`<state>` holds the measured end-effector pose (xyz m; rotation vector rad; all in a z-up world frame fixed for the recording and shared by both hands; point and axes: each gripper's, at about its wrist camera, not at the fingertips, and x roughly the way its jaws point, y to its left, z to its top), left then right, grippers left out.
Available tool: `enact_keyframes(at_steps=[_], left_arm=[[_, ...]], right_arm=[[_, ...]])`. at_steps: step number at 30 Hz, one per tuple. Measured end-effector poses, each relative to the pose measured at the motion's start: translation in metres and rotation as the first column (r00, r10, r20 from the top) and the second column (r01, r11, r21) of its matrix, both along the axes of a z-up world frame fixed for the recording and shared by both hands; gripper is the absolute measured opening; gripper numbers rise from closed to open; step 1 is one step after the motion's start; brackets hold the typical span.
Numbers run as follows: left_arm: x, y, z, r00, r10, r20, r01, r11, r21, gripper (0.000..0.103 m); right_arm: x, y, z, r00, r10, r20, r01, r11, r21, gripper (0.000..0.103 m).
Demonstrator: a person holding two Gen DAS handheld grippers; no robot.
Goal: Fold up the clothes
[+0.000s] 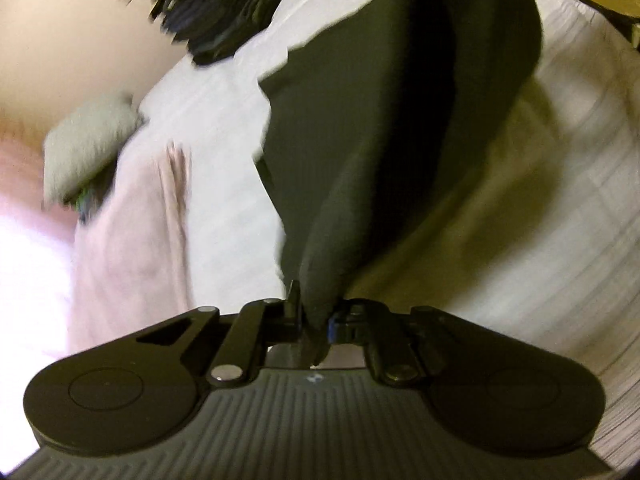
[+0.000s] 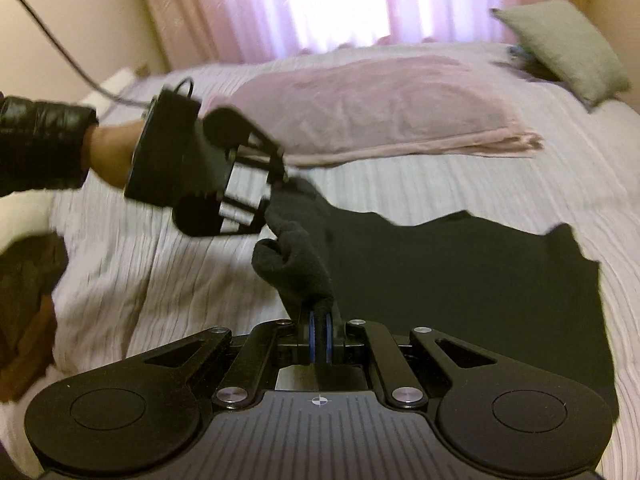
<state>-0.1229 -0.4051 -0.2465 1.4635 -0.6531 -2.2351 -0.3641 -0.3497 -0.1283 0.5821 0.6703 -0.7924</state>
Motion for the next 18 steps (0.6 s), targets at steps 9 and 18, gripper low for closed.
enact_keyframes(at_steps=[9,18], left_arm=[[-0.153,-0.057,0.049,0.952,-0.250,0.177,0.246,0.968,0.045,0.009],[-0.294,-0.112,-0.051,0.878,-0.398,0.264,0.348,0.912,0.217,0.010]], right_arm=[[-0.137,-0.028,-0.011,0.942,-0.302,0.144,0.292,0.953,0.086,0.003],[-0.261,-0.069,-0.124,0.744,-0.638,0.198,0.552,0.754,0.356,0.003]])
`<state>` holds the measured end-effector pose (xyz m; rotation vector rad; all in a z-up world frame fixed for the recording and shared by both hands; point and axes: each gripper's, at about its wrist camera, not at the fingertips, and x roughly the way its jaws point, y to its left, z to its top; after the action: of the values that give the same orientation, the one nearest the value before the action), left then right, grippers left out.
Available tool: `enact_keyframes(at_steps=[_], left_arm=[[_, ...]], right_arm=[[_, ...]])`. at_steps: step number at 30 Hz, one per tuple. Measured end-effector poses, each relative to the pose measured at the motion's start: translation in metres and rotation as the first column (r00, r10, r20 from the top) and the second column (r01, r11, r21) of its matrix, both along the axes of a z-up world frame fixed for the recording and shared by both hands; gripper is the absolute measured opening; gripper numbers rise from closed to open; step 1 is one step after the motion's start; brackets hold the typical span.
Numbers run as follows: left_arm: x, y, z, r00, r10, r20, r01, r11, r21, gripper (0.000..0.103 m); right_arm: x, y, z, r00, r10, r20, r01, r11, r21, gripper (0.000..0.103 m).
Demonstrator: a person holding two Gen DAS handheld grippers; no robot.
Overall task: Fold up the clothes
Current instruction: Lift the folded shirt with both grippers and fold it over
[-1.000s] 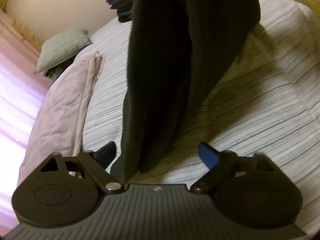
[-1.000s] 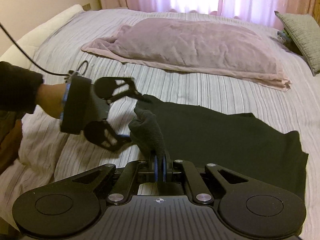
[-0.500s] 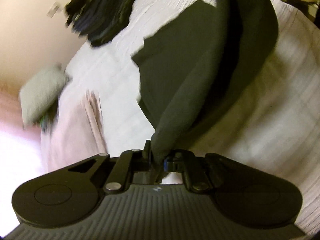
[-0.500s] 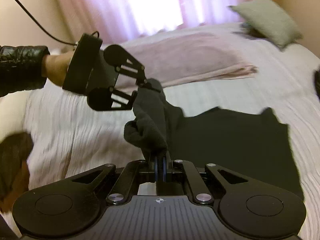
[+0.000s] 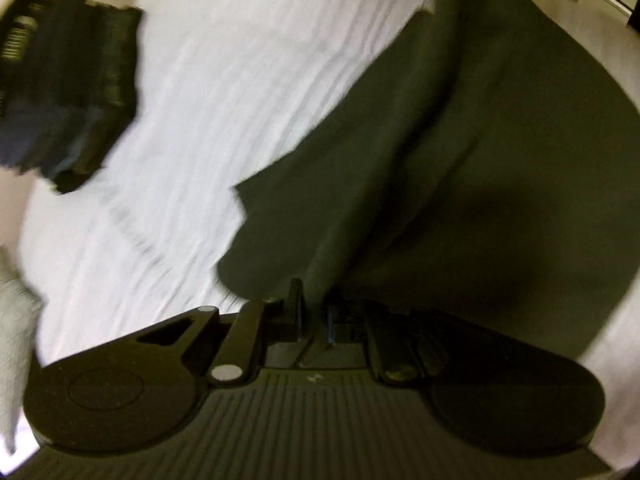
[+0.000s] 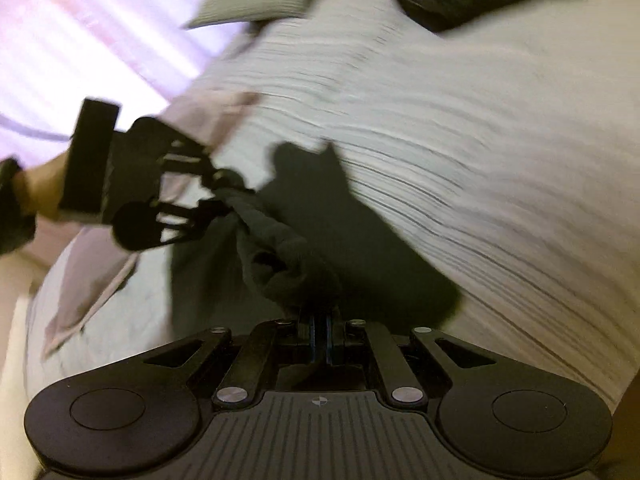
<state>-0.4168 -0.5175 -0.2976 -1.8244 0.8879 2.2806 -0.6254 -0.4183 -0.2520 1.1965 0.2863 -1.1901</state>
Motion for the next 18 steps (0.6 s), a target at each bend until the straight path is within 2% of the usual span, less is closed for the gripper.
enact_keyframes(at_steps=[2,4,7,10,11,14,16,18], left_arm=[[-0.011,-0.005,-0.020,1.000,0.001,0.019,-0.001,1.000,0.022,0.010],[-0.013,-0.002,-0.024,0.999,-0.005,0.033,0.004,1.000,0.028,0.009],[-0.022,-0.004,-0.010,0.999,-0.038,0.038,0.038,0.999,0.006,0.010],[-0.035,-0.012,-0.008,0.999,-0.026,0.026,0.025,0.999,0.027,0.012],[-0.037,-0.016,-0.013,1.000,-0.015,0.026,0.014,0.999,0.037,0.015],[-0.039,-0.024,-0.022,0.999,0.040,0.010,-0.040,0.998,0.043,0.033],[-0.034,-0.031,-0.010,0.994,0.106,-0.034,-0.103,0.991,0.083,0.033],[-0.023,-0.045,0.008,0.976,0.202,-0.081,-0.189,0.971,0.146,0.036]], right_arm=[[-0.011,0.000,-0.011,0.999,-0.034,0.025,0.034,0.999,0.022,0.003],[-0.015,0.006,-0.010,0.998,-0.049,0.045,0.048,0.999,0.023,0.003],[-0.014,0.010,-0.013,0.996,-0.078,0.050,0.076,0.997,0.032,0.003],[-0.014,0.011,-0.022,0.991,-0.120,0.056,0.117,0.992,0.056,0.003],[-0.016,0.010,-0.025,0.989,-0.133,0.062,0.129,0.989,0.065,0.003],[-0.020,0.011,-0.027,0.986,-0.154,0.068,0.149,0.986,0.076,0.003],[-0.020,0.014,-0.023,0.986,-0.152,0.062,0.148,0.987,0.069,0.003],[-0.019,0.016,-0.018,0.987,-0.150,0.054,0.147,0.987,0.059,0.004]])
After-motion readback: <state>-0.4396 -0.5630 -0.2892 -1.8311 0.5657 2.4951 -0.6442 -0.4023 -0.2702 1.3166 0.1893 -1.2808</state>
